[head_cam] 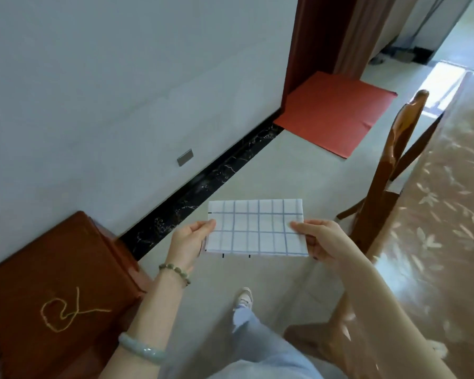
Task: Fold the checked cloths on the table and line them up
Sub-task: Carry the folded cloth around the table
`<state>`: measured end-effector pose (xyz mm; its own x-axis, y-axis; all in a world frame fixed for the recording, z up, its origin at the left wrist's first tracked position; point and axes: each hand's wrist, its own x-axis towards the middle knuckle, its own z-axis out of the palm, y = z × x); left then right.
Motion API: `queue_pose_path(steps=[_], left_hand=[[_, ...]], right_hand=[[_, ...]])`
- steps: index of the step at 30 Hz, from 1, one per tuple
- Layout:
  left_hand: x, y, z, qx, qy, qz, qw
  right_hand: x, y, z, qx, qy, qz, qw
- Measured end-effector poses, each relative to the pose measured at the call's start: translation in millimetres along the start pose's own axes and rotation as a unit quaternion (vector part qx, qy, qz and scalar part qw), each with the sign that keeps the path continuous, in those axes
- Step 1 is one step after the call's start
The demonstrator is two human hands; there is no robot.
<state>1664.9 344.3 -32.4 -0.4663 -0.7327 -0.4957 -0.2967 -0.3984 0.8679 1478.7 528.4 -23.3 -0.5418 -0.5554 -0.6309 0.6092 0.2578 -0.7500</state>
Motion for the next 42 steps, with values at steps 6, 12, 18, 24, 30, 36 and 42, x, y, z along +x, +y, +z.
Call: queue_pose_path(steps=[6, 12, 18, 24, 30, 36, 42], left_hand=[[92, 78, 38, 0.003, -0.037, 0.003, 0.999], [171, 132, 81, -0.004, -0.086, -0.020, 0.996], [265, 175, 151, 0.029, -0.145, -0.028, 0.989], [375, 226, 228, 0.041, -0.210, -0.049, 0.976], [470, 291, 311, 0.075, -0.256, -0.034, 0.963], [533, 323, 403, 0.119, -0.311, -0.039, 0.942], [604, 335, 507, 0.134, -0.335, -0.067, 0.930]], right_hand=[[66, -66, 8, 0.060, 0.028, -0.015, 0.998], [120, -124, 3, 0.078, 0.061, -0.050, 0.994], [183, -181, -19, 0.104, 0.134, -0.058, 0.984], [263, -250, -43, 0.091, 0.202, -0.078, 0.972], [336, -332, -65, 0.102, 0.268, -0.086, 0.954], [383, -386, -111, 0.147, 0.327, -0.086, 0.930], [449, -437, -181, 0.107, 0.367, -0.081, 0.921]])
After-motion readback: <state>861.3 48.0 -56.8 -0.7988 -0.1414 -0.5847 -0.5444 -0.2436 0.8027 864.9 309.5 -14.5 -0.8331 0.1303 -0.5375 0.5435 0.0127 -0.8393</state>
